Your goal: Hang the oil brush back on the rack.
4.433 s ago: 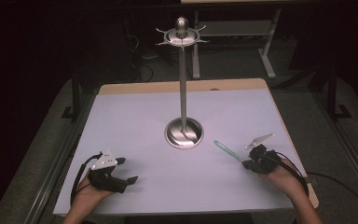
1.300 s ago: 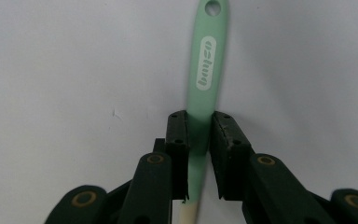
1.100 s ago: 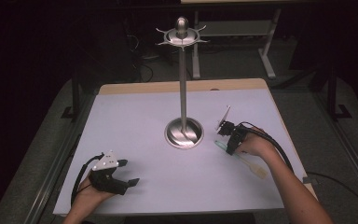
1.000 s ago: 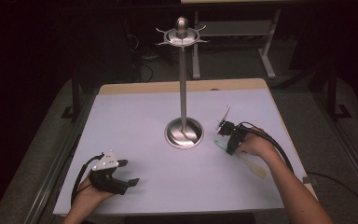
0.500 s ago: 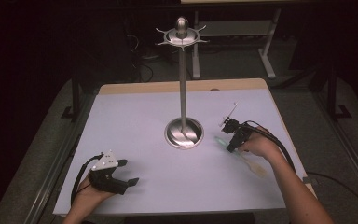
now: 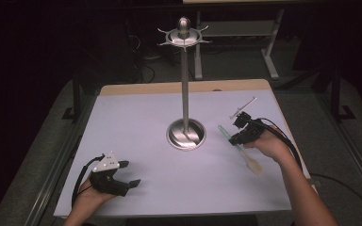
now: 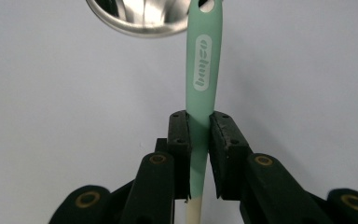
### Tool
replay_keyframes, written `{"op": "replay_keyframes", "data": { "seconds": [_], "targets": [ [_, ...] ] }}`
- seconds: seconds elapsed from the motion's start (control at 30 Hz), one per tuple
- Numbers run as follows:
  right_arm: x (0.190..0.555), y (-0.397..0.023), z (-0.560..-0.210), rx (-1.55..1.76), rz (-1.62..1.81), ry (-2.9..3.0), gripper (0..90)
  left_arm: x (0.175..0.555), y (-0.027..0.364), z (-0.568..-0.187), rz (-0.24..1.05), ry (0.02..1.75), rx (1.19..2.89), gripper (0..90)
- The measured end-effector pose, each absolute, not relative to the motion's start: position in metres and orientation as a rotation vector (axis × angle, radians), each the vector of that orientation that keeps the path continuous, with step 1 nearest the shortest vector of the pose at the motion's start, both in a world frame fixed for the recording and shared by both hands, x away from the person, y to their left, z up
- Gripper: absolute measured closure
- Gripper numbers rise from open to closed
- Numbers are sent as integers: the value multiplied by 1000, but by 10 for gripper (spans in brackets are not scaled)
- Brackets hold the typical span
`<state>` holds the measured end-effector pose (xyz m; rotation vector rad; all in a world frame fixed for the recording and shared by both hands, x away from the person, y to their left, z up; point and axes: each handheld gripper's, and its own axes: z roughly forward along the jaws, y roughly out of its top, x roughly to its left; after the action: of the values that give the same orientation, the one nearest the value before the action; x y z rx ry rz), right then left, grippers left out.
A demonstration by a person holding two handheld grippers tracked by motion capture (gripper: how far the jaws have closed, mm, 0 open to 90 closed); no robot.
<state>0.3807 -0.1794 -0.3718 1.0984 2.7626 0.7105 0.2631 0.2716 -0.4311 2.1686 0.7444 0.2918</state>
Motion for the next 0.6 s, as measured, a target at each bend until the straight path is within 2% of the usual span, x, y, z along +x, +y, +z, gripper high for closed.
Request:
{"op": "replay_keyframes", "data": {
  "seconds": [0.6],
  "targets": [
    [360, -208, -348, 1093, 1099, 2512, 786, 263, 271, -431, 289, 747, 2169, 162]
  ]
}}
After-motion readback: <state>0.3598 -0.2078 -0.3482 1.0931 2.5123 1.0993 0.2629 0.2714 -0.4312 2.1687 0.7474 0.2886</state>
